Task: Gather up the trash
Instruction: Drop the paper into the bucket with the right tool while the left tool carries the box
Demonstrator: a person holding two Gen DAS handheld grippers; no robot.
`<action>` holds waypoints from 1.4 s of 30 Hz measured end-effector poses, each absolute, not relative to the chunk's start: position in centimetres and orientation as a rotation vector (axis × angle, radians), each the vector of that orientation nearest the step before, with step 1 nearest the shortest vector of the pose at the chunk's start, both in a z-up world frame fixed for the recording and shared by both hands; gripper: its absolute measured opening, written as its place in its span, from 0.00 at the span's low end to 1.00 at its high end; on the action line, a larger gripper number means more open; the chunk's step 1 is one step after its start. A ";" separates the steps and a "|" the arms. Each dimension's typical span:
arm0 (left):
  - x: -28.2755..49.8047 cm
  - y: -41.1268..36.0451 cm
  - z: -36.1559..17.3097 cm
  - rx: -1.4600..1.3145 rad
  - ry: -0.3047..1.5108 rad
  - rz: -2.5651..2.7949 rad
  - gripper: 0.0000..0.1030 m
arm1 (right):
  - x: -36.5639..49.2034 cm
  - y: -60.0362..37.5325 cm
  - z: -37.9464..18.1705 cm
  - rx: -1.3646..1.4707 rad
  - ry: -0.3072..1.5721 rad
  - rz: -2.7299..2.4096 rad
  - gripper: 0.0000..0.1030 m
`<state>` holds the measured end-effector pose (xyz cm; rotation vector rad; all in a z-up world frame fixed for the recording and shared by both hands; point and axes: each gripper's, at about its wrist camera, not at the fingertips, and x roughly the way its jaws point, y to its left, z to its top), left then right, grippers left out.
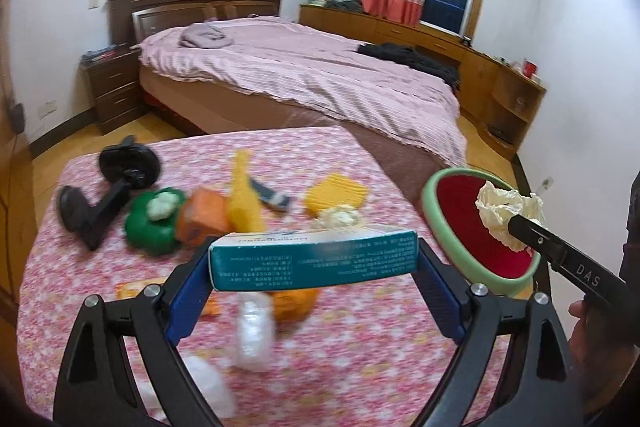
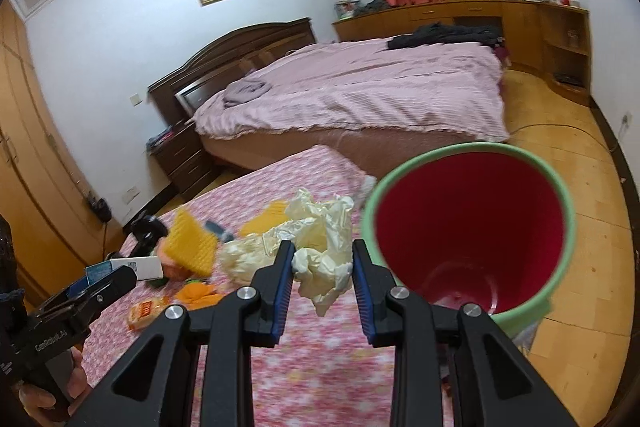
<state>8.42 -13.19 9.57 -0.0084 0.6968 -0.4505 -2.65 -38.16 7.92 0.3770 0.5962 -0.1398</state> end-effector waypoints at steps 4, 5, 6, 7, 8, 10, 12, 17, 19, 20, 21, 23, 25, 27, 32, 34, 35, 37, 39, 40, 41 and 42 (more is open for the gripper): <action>8.6 -16.5 9.4 0.040 0.693 -0.497 0.89 | -3.3 -40.8 7.5 0.401 0.597 -0.188 0.30; 8.5 -17.2 9.4 0.048 0.691 -0.506 0.89 | -3.4 -41.5 7.3 0.407 0.599 -0.199 0.30; 8.6 -18.1 9.3 0.055 0.694 -0.519 0.89 | -3.5 -42.2 7.1 0.412 0.602 -0.212 0.31; 8.8 -18.7 9.2 0.059 0.698 -0.531 0.89 | -3.5 -42.6 6.9 0.414 0.604 -0.223 0.30; 9.0 -19.5 9.1 0.063 0.709 -0.547 0.89 | -3.5 -43.2 6.7 0.419 0.608 -0.235 0.31; 9.5 -21.0 8.7 0.074 0.727 -0.574 0.89 | -3.7 -44.3 6.2 0.430 0.616 -0.255 0.31; 9.9 -22.6 8.4 0.089 0.734 -0.593 0.89 | -3.7 -45.4 5.7 0.434 0.626 -0.277 0.33; 11.1 -26.2 7.2 0.114 0.757 -0.625 0.89 | -3.6 -48.0 4.5 0.459 0.647 -0.312 0.33; 11.6 -27.5 6.5 0.122 0.770 -0.634 0.89 | -3.6 -48.8 4.1 0.468 0.652 -0.321 0.33; 11.8 -28.1 6.3 0.126 0.775 -0.637 0.89 | -3.7 -49.3 3.8 0.473 0.654 -0.328 0.33; 11.9 -28.5 6.1 0.128 0.780 -0.639 0.89 | -3.8 -49.6 3.7 0.476 0.654 -0.330 0.35; 12.1 -29.5 5.6 0.131 0.789 -0.648 0.89 | -3.9 -50.4 3.5 0.482 0.655 -0.331 0.37; 12.2 -30.4 5.1 0.138 0.793 -0.663 0.89 | -4.0 -50.9 3.3 0.487 0.654 -0.329 0.44; 12.1 -31.2 4.8 0.151 0.793 -0.670 0.89 | -4.2 -51.5 3.3 0.496 0.647 -0.326 0.49; 11.8 -33.2 4.2 0.194 0.792 -0.687 0.90 | -4.9 -52.3 3.8 0.506 0.605 -0.332 0.55; 11.6 -34.0 3.9 0.214 0.794 -0.692 0.90 | -5.3 -52.5 4.0 0.509 0.593 -0.333 0.56; 11.7 -34.3 3.7 0.220 0.797 -0.694 0.90 | -5.4 -52.5 4.0 0.513 0.589 -0.331 0.56; 11.5 -34.8 3.4 0.232 0.804 -0.698 0.90 | -5.8 -52.6 3.9 0.520 0.587 -0.339 0.56; 11.5 -35.1 3.1 0.234 0.811 -0.699 0.90 | -5.9 -52.8 3.9 0.531 0.587 -0.341 0.56; 11.5 -35.2 3.0 0.231 0.816 -0.698 0.90 | -6.0 -52.9 3.9 0.539 0.587 -0.339 0.56; 11.6 -35.3 2.9 0.225 0.820 -0.695 0.90 | -6.0 -53.0 3.8 0.545 0.587 -0.338 0.56; 11.6 -35.2 2.9 0.220 0.819 -0.692 0.91 | -6.0 -53.2 3.8 0.550 0.587 -0.338 0.56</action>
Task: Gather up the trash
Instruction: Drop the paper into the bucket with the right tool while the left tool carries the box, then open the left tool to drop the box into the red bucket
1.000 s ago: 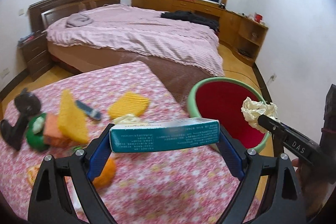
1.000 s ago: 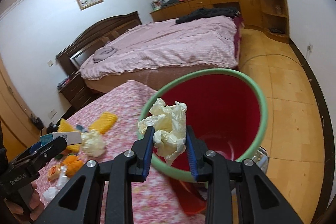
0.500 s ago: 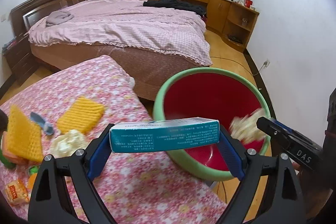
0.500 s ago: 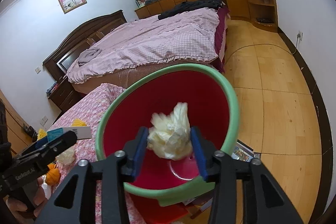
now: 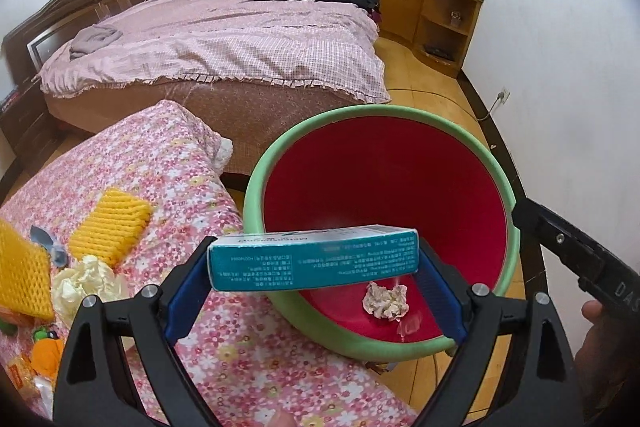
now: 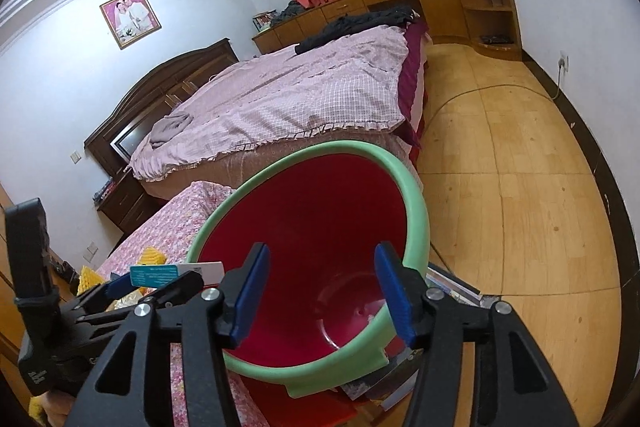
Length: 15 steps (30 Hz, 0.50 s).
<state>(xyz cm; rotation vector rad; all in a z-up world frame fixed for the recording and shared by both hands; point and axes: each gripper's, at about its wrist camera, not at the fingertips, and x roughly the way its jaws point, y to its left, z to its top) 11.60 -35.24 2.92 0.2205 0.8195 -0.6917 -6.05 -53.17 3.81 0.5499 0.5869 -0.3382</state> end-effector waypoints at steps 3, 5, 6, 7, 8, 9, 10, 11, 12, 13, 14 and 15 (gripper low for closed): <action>11.5 -35.2 3.1 0.214 0.802 -0.692 0.93 | -6.1 -53.5 3.7 0.552 0.586 -0.346 0.57; 11.3 -35.2 3.3 0.215 0.787 -0.698 0.93 | -6.2 -53.5 3.7 0.555 0.586 -0.349 0.57; 11.2 -35.2 3.4 0.218 0.782 -0.700 0.93 | -6.3 -53.5 3.7 0.556 0.585 -0.350 0.57; 11.1 -35.1 3.5 0.222 0.778 -0.701 0.93 | -6.3 -53.4 3.7 0.556 0.585 -0.352 0.57; 11.1 -35.1 3.6 0.222 0.776 -0.703 0.94 | -6.4 -53.4 3.7 0.557 0.584 -0.353 0.57; 11.0 -35.1 3.7 0.221 0.773 -0.707 0.94 | -6.4 -53.4 3.7 0.558 0.584 -0.351 0.57; 10.8 -35.0 3.8 0.218 0.771 -0.711 0.94 | -6.5 -53.4 3.8 0.558 0.583 -0.351 0.57; 10.7 -35.0 3.9 0.216 0.769 -0.714 0.94 | -6.7 -53.3 3.9 0.557 0.580 -0.353 0.57; 10.6 -34.8 4.1 0.213 0.766 -0.714 0.94 | -6.8 -53.2 4.0 0.555 0.578 -0.354 0.57; 10.5 -34.7 4.2 0.211 0.765 -0.714 0.94 | -6.9 -53.1 4.1 0.552 0.575 -0.355 0.57; 10.3 -34.6 4.4 0.208 0.763 -0.714 0.94 | -7.0 -53.0 4.2 0.550 0.573 -0.356 0.57; 10.2 -34.4 4.6 0.205 0.763 -0.716 0.94 | -7.2 -52.8 4.4 0.548 0.571 -0.357 0.57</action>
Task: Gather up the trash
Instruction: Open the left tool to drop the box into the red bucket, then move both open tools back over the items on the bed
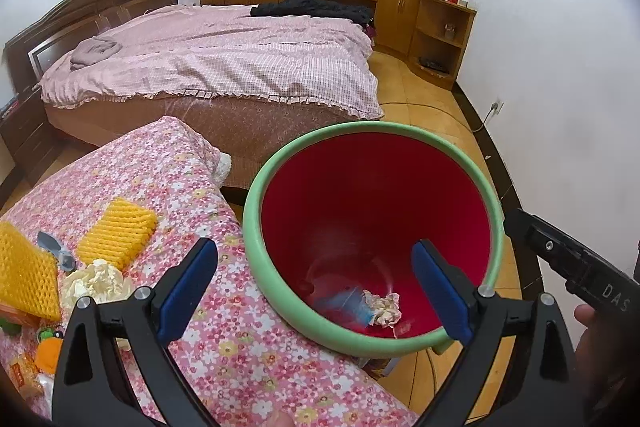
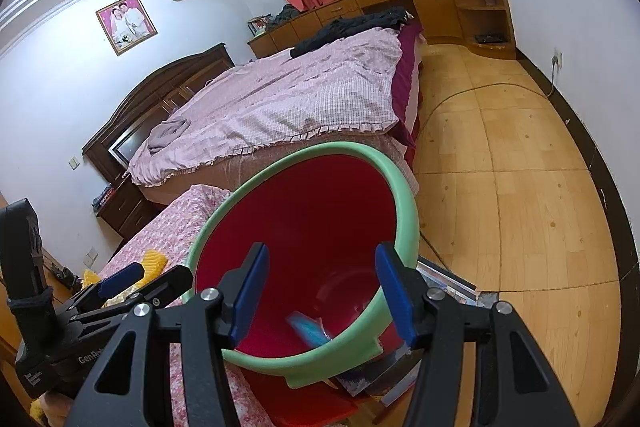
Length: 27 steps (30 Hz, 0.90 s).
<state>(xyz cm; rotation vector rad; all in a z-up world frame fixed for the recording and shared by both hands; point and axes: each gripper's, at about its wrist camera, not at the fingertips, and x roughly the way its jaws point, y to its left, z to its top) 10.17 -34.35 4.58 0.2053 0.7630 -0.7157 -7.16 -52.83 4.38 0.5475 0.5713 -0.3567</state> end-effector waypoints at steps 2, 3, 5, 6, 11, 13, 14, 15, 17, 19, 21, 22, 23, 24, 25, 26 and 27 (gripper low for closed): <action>9.9 -33.9 4.9 0.199 0.763 -0.716 0.94 | -7.4 -52.6 4.7 0.543 0.569 -0.356 0.57; 9.7 -33.6 5.1 0.195 0.763 -0.713 0.94 | -7.5 -52.4 4.8 0.542 0.567 -0.354 0.57; 9.4 -32.7 5.5 0.181 0.766 -0.705 0.94 | -7.8 -51.9 5.1 0.538 0.562 -0.347 0.57; 9.3 -32.3 5.7 0.174 0.769 -0.702 0.94 | -7.9 -51.7 5.3 0.535 0.560 -0.343 0.57; 8.4 -29.4 6.5 0.137 0.789 -0.671 0.94 | -8.4 -49.8 5.9 0.518 0.563 -0.314 0.57; 8.1 -28.1 6.7 0.123 0.793 -0.656 0.93 | -8.5 -48.8 6.0 0.512 0.568 -0.292 0.57; 7.9 -27.3 6.8 0.117 0.793 -0.644 0.93 | -8.5 -48.4 6.2 0.509 0.569 -0.285 0.57; 7.7 -26.6 6.9 0.114 0.793 -0.633 0.93 | -8.6 -47.8 6.3 0.504 0.571 -0.276 0.57; 7.3 -25.0 7.2 0.108 0.788 -0.605 0.93 | -8.7 -46.7 6.6 0.497 0.571 -0.256 0.57; 6.9 -23.3 7.5 0.101 0.783 -0.575 0.93 | -8.9 -45.6 7.0 0.488 0.571 -0.239 0.57; 6.8 -21.9 7.8 0.093 0.782 -0.550 0.94 | -9.0 -44.5 7.2 0.483 0.572 -0.222 0.57; 6.6 -21.1 7.9 0.089 0.780 -0.538 0.93 | -9.0 -43.9 7.3 0.480 0.574 -0.213 0.57; 6.4 -20.2 8.0 0.087 0.780 -0.524 0.93 | -9.1 -43.3 7.3 0.476 0.577 -0.205 0.57; 6.2 -19.4 8.1 0.088 0.783 -0.509 0.94 | -9.1 -42.8 7.4 0.471 0.580 -0.197 0.57; 6.0 -18.4 8.2 0.088 0.785 -0.492 0.93 | -9.1 -42.2 7.5 0.466 0.586 -0.185 0.57; 5.9 -17.8 8.3 0.086 0.785 -0.482 0.93 | -9.1 -41.7 7.5 0.462 0.590 -0.177 0.57; 5.6 -16.9 8.3 0.084 0.787 -0.468 0.93 | -9.2 -41.1 7.5 0.459 0.594 -0.168 0.57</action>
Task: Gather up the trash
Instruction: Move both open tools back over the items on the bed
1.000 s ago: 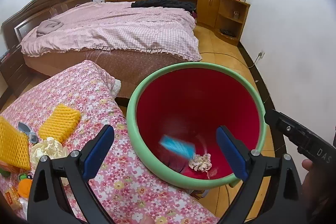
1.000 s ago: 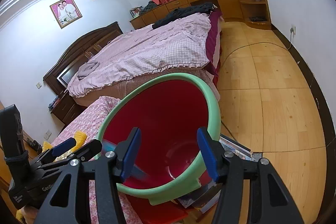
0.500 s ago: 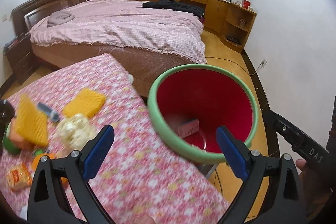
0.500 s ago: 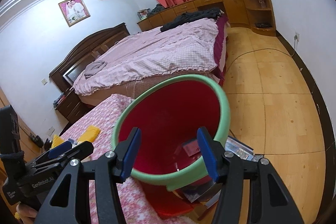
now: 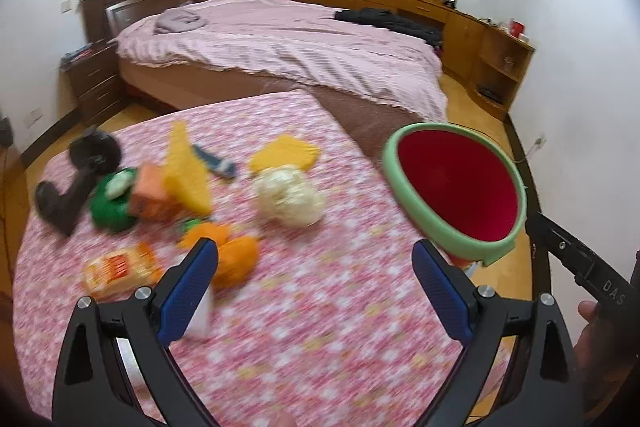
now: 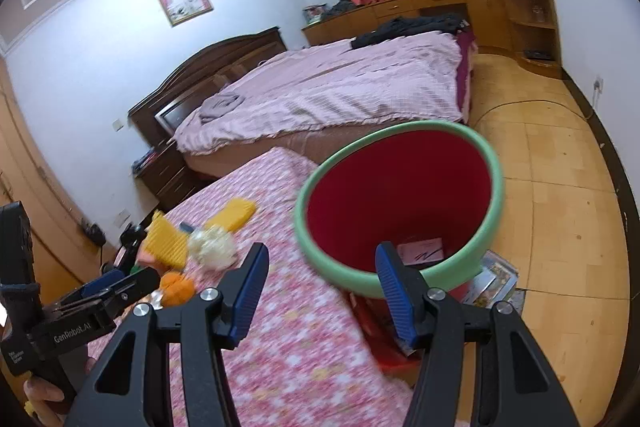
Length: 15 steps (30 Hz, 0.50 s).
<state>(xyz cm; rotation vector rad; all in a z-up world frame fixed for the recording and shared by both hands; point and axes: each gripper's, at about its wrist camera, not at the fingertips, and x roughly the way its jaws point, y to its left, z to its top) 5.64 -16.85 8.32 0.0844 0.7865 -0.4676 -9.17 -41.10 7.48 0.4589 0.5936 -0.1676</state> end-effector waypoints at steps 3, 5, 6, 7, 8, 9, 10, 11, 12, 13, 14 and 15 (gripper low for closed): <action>5.0 -14.4 8.3 0.077 0.791 -0.421 0.94 | -9.3 -39.5 7.5 0.443 0.603 -0.143 0.57; 4.8 -13.0 8.3 0.069 0.797 -0.394 0.93 | -9.3 -38.7 7.4 0.438 0.609 -0.129 0.57; 4.7 -12.1 8.2 0.065 0.800 -0.377 0.93 | -9.3 -38.2 7.4 0.434 0.611 -0.122 0.57; 4.7 -11.4 8.0 0.062 0.801 -0.363 0.93 | -9.3 -37.7 7.3 0.428 0.614 -0.115 0.57; 4.6 -10.7 7.8 0.062 0.802 -0.347 0.93 | -9.4 -37.4 7.1 0.424 0.617 -0.112 0.57; 4.5 -9.9 7.5 0.063 0.806 -0.328 0.93 | -9.3 -36.9 7.0 0.419 0.623 -0.106 0.57; 4.5 -9.3 7.3 0.062 0.809 -0.313 0.93 | -9.2 -36.5 6.8 0.415 0.631 -0.098 0.57; 4.5 -8.5 6.9 0.056 0.815 -0.295 0.94 | -9.2 -36.1 6.7 0.411 0.637 -0.092 0.57; 4.5 -7.9 6.6 0.050 0.822 -0.282 0.93 | -9.2 -35.7 6.5 0.407 0.644 -0.087 0.57; 4.6 -7.3 6.2 0.043 0.830 -0.271 0.93 | -9.1 -35.3 6.3 0.404 0.653 -0.081 0.57; 4.6 -6.7 5.7 0.034 0.840 -0.260 0.93 | -9.0 -35.0 6.2 0.403 0.658 -0.075 0.57; 4.7 -6.1 5.2 0.027 0.849 -0.248 0.93 | -8.9 -34.7 6.1 0.401 0.666 -0.069 0.57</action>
